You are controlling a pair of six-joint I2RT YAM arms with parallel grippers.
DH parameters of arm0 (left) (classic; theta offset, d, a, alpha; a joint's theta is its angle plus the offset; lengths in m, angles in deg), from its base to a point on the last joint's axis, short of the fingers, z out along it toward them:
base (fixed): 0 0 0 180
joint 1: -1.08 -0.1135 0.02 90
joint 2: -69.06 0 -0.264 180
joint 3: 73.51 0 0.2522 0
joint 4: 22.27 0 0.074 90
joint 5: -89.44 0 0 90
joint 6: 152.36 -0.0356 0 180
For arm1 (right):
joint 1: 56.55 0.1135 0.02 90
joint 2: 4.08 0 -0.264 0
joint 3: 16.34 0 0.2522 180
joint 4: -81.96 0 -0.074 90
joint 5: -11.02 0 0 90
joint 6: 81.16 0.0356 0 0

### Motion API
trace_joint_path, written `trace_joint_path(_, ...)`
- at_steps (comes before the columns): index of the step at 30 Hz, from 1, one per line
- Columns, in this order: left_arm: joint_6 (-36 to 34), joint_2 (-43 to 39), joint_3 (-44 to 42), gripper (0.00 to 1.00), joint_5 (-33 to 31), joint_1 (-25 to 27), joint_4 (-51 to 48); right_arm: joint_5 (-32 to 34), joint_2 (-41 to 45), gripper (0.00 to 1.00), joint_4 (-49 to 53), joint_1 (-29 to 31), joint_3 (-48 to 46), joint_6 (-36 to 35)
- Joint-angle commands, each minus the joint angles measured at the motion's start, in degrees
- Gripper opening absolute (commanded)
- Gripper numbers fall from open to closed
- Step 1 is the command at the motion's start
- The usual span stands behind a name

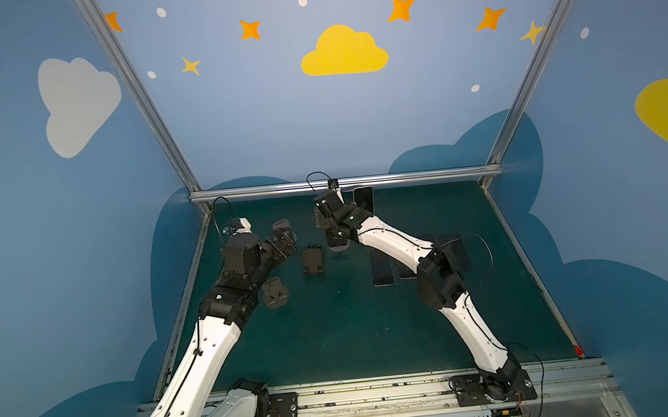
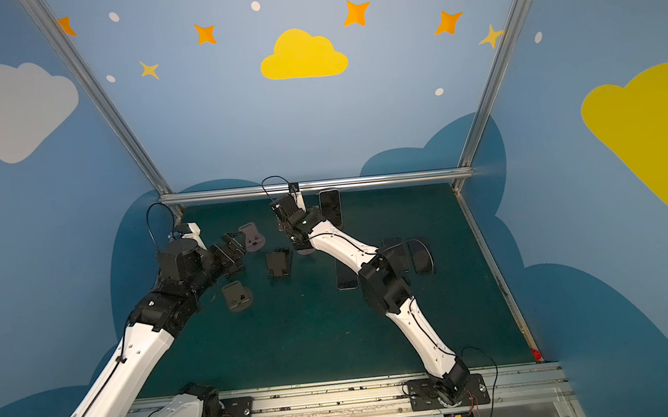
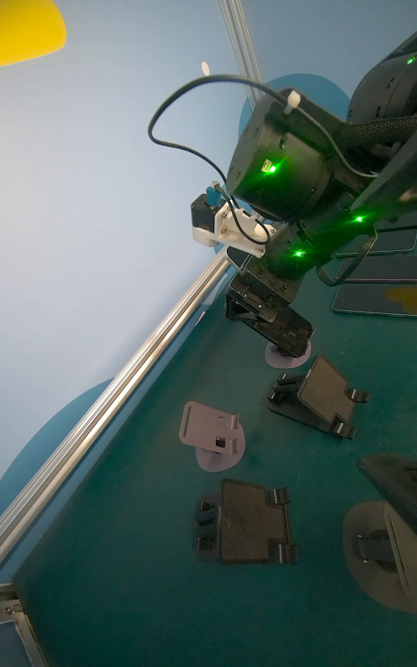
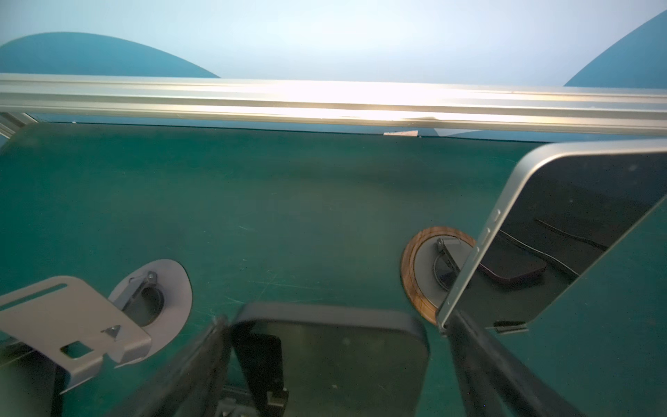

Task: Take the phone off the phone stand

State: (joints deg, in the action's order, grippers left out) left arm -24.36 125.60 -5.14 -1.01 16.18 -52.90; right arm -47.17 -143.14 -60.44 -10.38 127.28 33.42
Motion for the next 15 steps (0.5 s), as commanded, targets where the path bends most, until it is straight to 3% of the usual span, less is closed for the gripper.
trace_joint_path(1,0.0,0.2,-0.4,1.00,0.5,-0.3,1.0,-1.0,-1.8,0.94,-0.5,-0.3,2.7,0.6)
trace_joint_path(15,0.3,0.5,-0.4,1.00,1.4,-0.5,1.2,1.5,-2.9,0.93,0.7,0.0,3.1,1.3)
